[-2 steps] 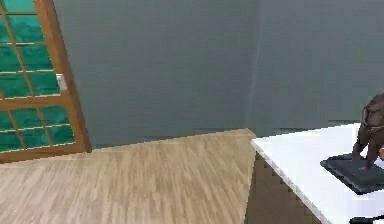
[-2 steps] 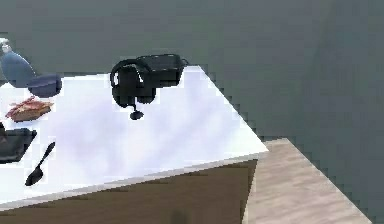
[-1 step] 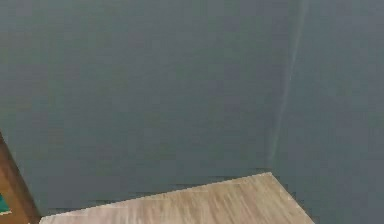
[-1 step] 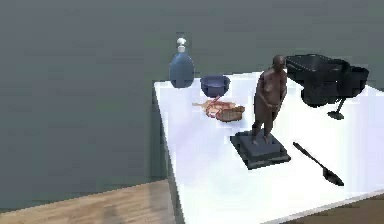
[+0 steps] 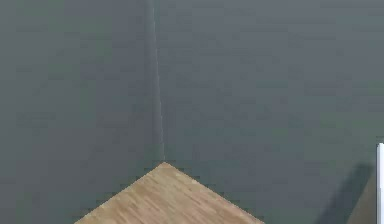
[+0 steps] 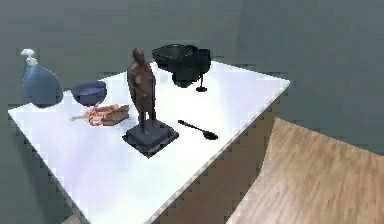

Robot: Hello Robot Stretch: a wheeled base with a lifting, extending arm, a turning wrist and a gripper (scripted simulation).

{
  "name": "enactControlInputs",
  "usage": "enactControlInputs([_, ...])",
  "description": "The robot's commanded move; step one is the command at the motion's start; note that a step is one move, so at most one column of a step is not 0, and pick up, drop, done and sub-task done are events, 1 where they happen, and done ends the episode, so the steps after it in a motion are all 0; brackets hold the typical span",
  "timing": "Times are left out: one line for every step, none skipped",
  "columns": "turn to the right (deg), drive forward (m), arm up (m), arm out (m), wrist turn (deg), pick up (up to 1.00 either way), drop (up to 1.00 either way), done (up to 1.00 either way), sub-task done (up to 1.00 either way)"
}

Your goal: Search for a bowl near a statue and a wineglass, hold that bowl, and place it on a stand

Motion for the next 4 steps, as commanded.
enactControlInputs([0.0, 0.20, 0.00, 0.00, 0.0, 0.00, 0.00, 0.00, 0.00])
enactControlInputs([21.0, 0.00, 0.00, 0.00, 0.0, 0.00, 0.00, 0.00, 0.00])
enactControlInputs([0.0, 0.30, 0.00, 0.00, 0.0, 0.00, 0.00, 0.00, 0.00])
enactControlInputs([-15.0, 0.00, 0.00, 0.00, 0.0, 0.00, 0.00, 0.00, 0.00])
